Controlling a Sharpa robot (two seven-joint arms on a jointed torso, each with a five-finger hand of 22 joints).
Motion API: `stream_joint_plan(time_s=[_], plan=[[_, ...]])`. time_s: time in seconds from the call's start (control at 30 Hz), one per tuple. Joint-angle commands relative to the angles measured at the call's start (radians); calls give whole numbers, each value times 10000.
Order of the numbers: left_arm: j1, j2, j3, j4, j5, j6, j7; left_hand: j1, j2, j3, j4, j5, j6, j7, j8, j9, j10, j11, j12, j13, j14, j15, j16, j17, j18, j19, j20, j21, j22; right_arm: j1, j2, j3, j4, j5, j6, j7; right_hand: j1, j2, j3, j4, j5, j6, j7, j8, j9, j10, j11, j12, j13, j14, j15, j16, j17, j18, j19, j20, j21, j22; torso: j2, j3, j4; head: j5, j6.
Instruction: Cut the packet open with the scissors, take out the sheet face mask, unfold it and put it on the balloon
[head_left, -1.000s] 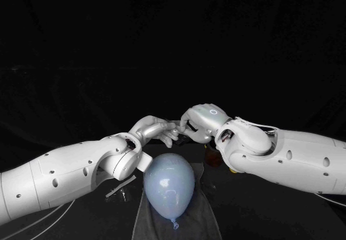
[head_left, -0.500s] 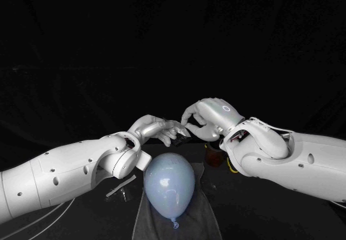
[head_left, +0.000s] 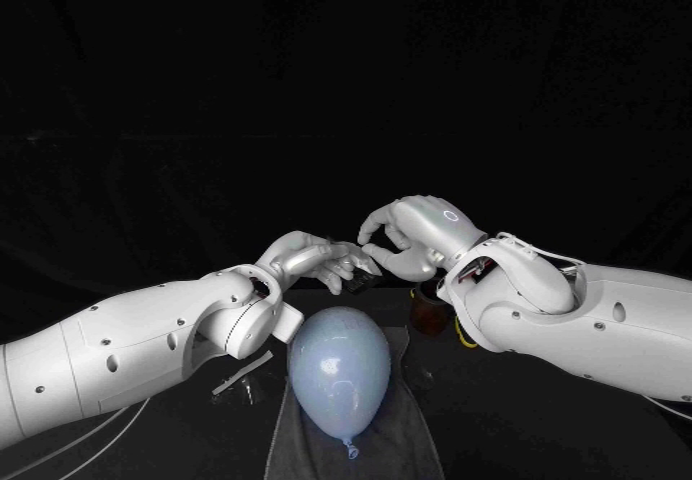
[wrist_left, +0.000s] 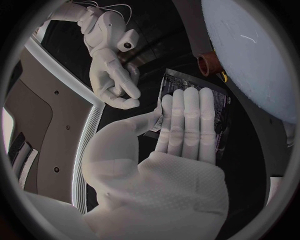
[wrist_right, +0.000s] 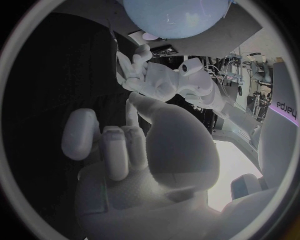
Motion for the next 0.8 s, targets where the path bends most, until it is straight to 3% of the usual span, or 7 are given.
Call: stream_joint_plan(time_s=[0.03, 0.3, 0.37, 0.57, 0.67, 0.8], plan=[[17, 22, 15, 22, 20, 270, 72, -59, 194, 1115, -945, -81, -205, 49, -2, 113, -186, 4, -71, 10, -214, 50, 3, 12, 167, -212, 46, 39, 17, 8, 76, -6, -100, 102, 1056, -50, 65, -84, -50, -5, -38, -130, 48, -140, -82, 974, 98, -70, 2543, 1059, 100, 40, 2635, 24, -70, 33, -126, 477, 11, -4, 6, 11, 13], [17, 185, 18, -275, -274, 615, -52, 291, 269, 737, -728, -196, -684, 223, 164, 572, -921, 226, 87, 77, -1187, 311, 344, 179, 122, -995, 349, 33, 119, 9, 207, -33, -323, -276, 1897, -246, 189, -26, -39, -57, -38, -23, 33, -173, -126, 907, 101, -167, 2463, 1059, 123, 40, 2635, 47, -116, 69, -232, 441, 3, 14, -19, 19, 13], [17, 257, 20, -401, -371, 652, -130, 402, 271, 642, -651, -277, -811, 311, 232, 681, -1470, 384, 164, 113, -1837, 496, 517, 236, 43, -1472, 503, -4, 173, 9, 225, -42, -360, -420, 2014, -283, 211, -17, -39, -70, -38, -2, 28, -174, -131, 896, 99, -184, 2450, 1059, 123, 40, 2635, 49, -117, 71, -231, 444, 3, 17, -24, 22, 1], [19, 380, 25, -616, -634, 763, -381, 667, 329, 551, -483, -389, -1115, 584, 574, 881, -3223, 821, 626, 390, -3735, 1022, 951, 137, -204, -2776, 965, -400, 142, -7, 318, -93, -522, -746, 2180, -335, 265, 7, -39, -100, -38, 58, 13, -172, -142, 897, 89, -180, 2453, 1059, 120, 40, 2635, 53, -120, 74, -236, 448, 16, 29, -32, 16, -10], [19, 394, 26, -632, -730, 838, -464, 696, 330, 616, -408, -388, -1243, 698, 760, 947, -3760, 952, 754, 419, -4299, 1188, 1006, -48, -304, -3235, 1164, -834, -69, -18, 383, -114, -628, -959, 2183, -390, 290, 30, -33, -111, -38, 71, 12, -177, -149, 895, 86, -183, 2451, 1059, 118, 40, 2635, 52, -114, 75, -221, 458, 25, 45, -6, 2, -28], [20, 387, 27, -605, -808, 925, -538, 734, 304, 702, -398, -353, -1358, 772, 1004, 999, -4166, 1030, 986, 440, -4709, 1291, 1158, -310, -272, -3396, 1339, -1183, -272, -25, 470, -125, -757, -1107, 2170, -456, 298, 41, -30, -114, -38, 73, 13, -181, -153, 897, 85, -180, 2454, 1059, 118, 40, 2635, 49, -106, 74, -202, 468, 20, 40, 2, -4, -48]])
